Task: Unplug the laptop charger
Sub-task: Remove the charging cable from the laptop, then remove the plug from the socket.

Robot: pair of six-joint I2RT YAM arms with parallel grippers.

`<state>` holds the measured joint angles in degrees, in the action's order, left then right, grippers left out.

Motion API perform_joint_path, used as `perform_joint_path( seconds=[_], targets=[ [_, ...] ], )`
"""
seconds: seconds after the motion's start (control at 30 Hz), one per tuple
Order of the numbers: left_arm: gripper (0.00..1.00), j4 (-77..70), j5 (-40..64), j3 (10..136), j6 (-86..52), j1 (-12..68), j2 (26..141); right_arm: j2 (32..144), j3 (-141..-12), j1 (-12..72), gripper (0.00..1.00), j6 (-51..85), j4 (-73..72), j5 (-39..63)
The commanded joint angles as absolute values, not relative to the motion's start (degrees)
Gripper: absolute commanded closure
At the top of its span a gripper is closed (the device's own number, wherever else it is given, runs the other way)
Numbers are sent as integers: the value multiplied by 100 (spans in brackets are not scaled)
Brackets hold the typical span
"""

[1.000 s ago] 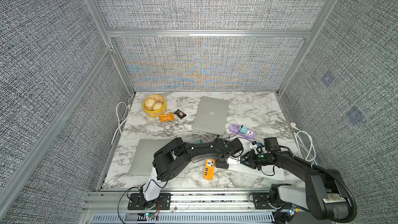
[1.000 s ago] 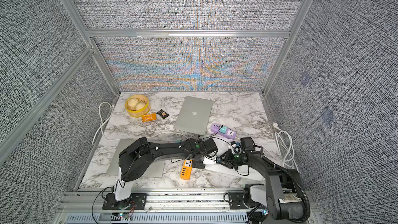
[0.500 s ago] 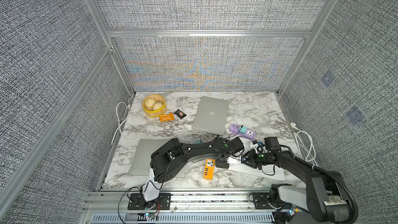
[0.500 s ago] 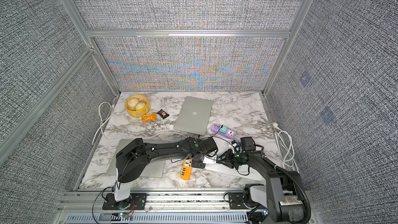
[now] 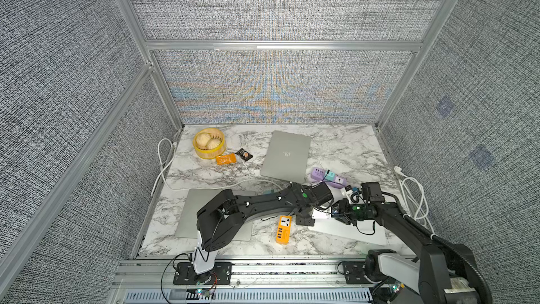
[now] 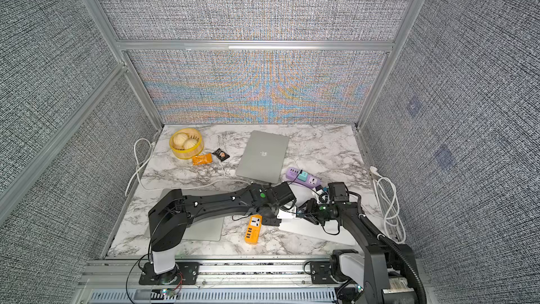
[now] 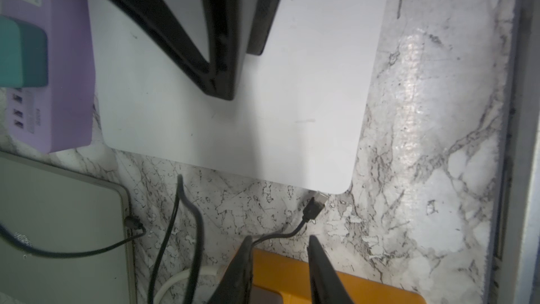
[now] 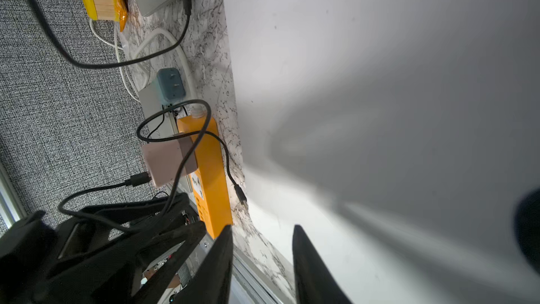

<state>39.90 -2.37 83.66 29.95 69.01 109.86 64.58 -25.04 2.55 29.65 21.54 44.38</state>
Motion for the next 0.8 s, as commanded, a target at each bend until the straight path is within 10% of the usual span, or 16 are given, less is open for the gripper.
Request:
perform_joint_path(
  seconds=[0.0,0.77],
  targets=[
    [66,3862,-86,8398,2888,6913,10837,6374,-2617,250,62,2811,2455,4314],
    [57,2967,-270,7784,1906,6926,9756,5862,-2979,528,58,2455,2458,3804]
  ],
)
